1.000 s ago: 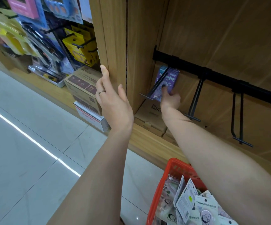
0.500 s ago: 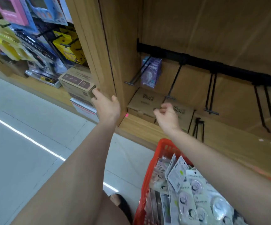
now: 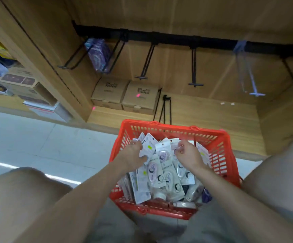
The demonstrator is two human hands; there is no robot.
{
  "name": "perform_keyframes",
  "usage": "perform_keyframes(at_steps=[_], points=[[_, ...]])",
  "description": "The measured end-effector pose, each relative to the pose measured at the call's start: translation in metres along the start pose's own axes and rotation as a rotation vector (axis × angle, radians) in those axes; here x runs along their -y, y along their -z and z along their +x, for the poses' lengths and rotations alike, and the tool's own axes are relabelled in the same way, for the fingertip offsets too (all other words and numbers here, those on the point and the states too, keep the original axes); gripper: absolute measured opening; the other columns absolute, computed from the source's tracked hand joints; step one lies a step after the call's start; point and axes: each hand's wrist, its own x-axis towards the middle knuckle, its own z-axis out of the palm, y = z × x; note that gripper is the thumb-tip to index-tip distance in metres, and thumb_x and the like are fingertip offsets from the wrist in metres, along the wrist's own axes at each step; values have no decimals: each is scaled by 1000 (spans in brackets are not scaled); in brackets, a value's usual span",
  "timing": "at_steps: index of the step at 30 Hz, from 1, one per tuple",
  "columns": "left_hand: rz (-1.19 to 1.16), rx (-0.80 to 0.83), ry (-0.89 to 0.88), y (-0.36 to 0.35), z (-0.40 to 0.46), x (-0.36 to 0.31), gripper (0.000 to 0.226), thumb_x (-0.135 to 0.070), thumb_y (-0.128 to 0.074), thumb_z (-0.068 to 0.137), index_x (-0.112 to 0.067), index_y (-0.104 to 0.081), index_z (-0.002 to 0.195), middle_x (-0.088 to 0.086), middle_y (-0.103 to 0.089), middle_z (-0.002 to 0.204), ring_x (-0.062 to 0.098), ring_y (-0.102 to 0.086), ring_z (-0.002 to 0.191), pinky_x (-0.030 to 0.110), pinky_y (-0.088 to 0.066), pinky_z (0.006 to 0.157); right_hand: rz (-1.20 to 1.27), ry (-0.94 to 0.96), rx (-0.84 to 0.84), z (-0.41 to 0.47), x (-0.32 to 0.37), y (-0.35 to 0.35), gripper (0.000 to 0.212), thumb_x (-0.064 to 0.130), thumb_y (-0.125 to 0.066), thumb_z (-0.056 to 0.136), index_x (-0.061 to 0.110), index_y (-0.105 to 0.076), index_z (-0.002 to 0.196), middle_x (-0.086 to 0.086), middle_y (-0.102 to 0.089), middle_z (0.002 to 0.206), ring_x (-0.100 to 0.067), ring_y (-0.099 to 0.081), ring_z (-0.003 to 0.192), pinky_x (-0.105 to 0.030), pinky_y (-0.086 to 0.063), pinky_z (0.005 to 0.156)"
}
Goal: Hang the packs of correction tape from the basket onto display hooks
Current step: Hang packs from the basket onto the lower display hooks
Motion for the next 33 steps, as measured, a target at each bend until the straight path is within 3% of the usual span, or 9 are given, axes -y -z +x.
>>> perform_keyframes(at_steps=[6, 12, 15, 20, 22, 25, 29, 31, 33], points=[[283, -51, 114, -50, -17, -16, 60, -50, -59, 99, -7, -36, 136, 23, -40, 143, 38, -39, 136, 44, -38, 109, -109, 27, 85, -13, -29, -12, 45, 28, -69, 94, 9, -58, 133, -9, -61, 131, -28, -58, 123, -38, -51, 96], [306, 0, 228, -48, -20, -15, 69, -47, -66, 93, -8, -31, 139, 21, -41, 144, 36, -43, 135, 43, -43, 108, -182, -47, 48, -22, -35, -1, 70, 30, -73, 88, 16, -41, 149, -10, -42, 142, -31, -40, 135, -40, -48, 96], [265, -69, 165, -48, -17, -14, 52, -39, -68, 93, -13, -37, 125, 16, -49, 131, 31, -54, 120, 41, -49, 93, -73, -114, 91, -26, -36, 0, 80, 26, -78, 85, 14, -34, 151, -11, -39, 143, -34, -56, 122, -39, -53, 88], [476, -53, -115, -55, -10, -23, 63, -47, -64, 95, -22, -38, 147, 9, -43, 138, 28, -43, 128, 41, -47, 101, 80, -160, 83, -29, -35, 1, 79, 20, -75, 85, 9, -32, 151, -11, -64, 105, -33, -68, 90, -43, -57, 77], [549, 29, -175, -59, -6, -24, 75, -55, -63, 94, -26, -32, 156, 8, -38, 145, 28, -38, 131, 42, -41, 108, 72, -158, 116, -32, -32, 4, 81, 27, -75, 88, 10, -30, 154, -11, -64, 106, -28, -64, 87, -41, -55, 80], [702, 104, -203, -66, -3, -18, 85, -58, -62, 94, -31, -18, 162, 12, -33, 153, 32, -35, 135, 45, -36, 112, -46, -100, 243, -40, -26, 3, 96, 44, -76, 88, 13, -21, 160, -11, -66, 122, -26, -66, 99, -38, -55, 82], [894, 63, -250, -71, 2, -17, 91, -57, -61, 96, -37, -5, 164, 15, -30, 157, 34, -38, 134, 44, -36, 110, -265, -27, 309, -51, -27, -10, 92, 53, -78, 83, 19, -25, 150, 1, -60, 85, -32, -53, 122, -42, -48, 99], [951, 29, -296, -72, 6, -18, 91, -58, -63, 94, -36, -8, 163, 15, -31, 156, 33, -40, 132, 44, -36, 109, -324, -11, 281, -54, -28, -12, 87, 46, -76, 88, 15, -25, 151, 4, -56, 80, -31, -51, 127, -42, -37, 112], [1010, 18, -332, -71, 8, -20, 87, -59, -64, 93, -35, -15, 161, 16, -30, 157, 34, -39, 133, 45, -35, 110, -287, -48, 264, -52, -29, -11, 87, 41, -79, 86, 14, -27, 151, 4, -49, 80, -31, -49, 128, -39, -40, 107]])
